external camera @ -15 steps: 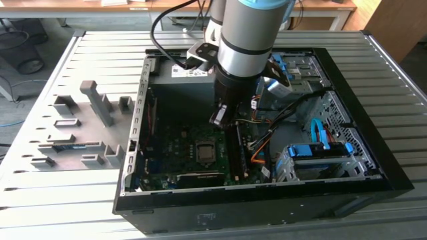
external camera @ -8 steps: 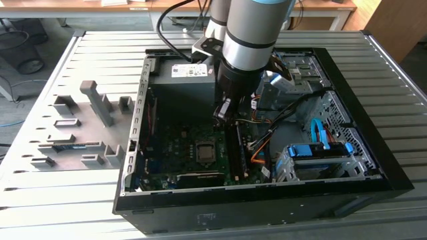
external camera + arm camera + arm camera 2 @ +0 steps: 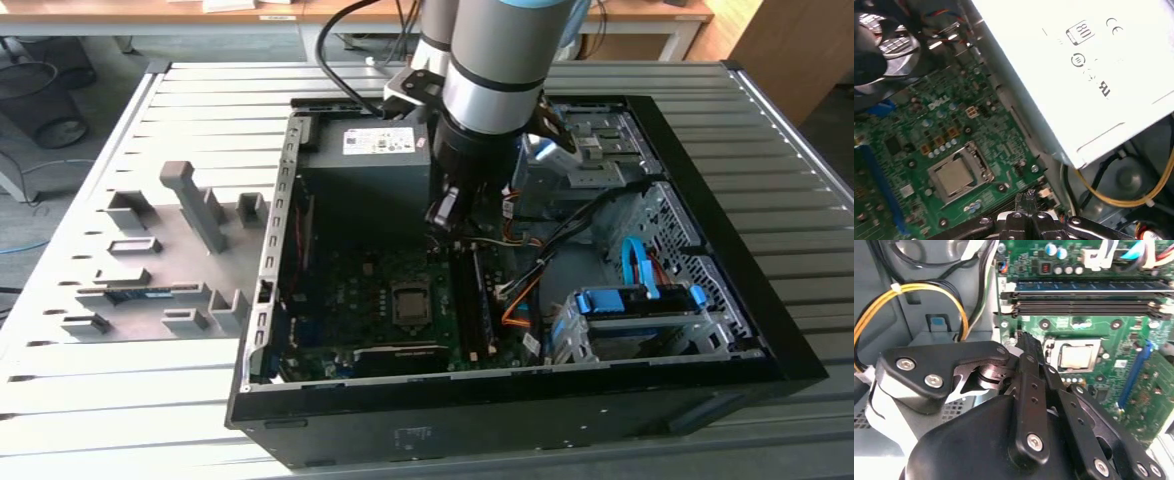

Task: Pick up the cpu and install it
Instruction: 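Install the first cpu locking lever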

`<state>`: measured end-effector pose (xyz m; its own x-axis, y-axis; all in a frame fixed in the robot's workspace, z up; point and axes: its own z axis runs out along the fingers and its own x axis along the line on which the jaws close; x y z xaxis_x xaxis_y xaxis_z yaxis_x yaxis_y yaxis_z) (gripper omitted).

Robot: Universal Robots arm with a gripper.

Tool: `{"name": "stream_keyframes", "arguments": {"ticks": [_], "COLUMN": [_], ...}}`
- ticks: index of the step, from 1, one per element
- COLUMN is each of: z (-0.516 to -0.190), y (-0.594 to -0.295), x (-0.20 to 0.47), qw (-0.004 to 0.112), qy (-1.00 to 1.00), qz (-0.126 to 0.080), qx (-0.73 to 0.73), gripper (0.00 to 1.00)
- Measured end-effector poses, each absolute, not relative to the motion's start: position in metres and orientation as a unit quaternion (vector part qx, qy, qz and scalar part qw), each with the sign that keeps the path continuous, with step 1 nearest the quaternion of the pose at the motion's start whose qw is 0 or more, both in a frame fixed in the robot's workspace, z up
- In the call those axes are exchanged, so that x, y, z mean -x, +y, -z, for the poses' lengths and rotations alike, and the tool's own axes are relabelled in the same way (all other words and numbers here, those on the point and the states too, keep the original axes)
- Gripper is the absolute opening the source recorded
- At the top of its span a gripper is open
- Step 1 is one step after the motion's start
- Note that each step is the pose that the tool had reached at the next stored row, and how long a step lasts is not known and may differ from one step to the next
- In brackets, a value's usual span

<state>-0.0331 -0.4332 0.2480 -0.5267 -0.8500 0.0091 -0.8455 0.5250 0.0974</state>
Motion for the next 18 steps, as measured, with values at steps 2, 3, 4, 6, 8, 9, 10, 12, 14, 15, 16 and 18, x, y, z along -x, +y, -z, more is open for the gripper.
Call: {"name": "stream_keyframes", "arguments": {"ticks": [2, 3, 4, 6, 8, 9, 10, 12, 14, 15, 16, 18], "z": [-0.245, -0.243, -0.241, -0.238, -0.234, -0.233, -0.232, -0.232, -0.232, -0.232, -0.232, -0.232], "y": [-0.432, -0.431, -0.431, -0.431, -0.431, -0.431, -0.431, -0.432, -0.433, -0.434, -0.435, -0.439], "x": [0.034, 0.035, 0.037, 0.042, 0.043, 0.043, 0.043, 0.044, 0.044, 0.045, 0.045, 0.045], "qw": [0.027, 0.026, 0.026, 0.026, 0.026, 0.026, 0.026, 0.026, 0.026, 0.026, 0.026, 0.027], "qy": [-0.873, -0.873, -0.873, -0.873, -0.873, -0.872, -0.872, -0.872, -0.871, -0.871, -0.871, -0.87], "qz": [0.043, 0.043, 0.043, 0.044, 0.044, 0.044, 0.044, 0.044, 0.043, 0.043, 0.043, 0.043], "qx": [-0.486, -0.486, -0.486, -0.486, -0.486, -0.486, -0.487, -0.487, -0.488, -0.489, -0.489, -0.49], "gripper": [0.1, 0.1, 0.1, 0.1, 0.1, 0.1, 0.1, 0.1, 0.1, 0.1, 0.1, 0.1]}}
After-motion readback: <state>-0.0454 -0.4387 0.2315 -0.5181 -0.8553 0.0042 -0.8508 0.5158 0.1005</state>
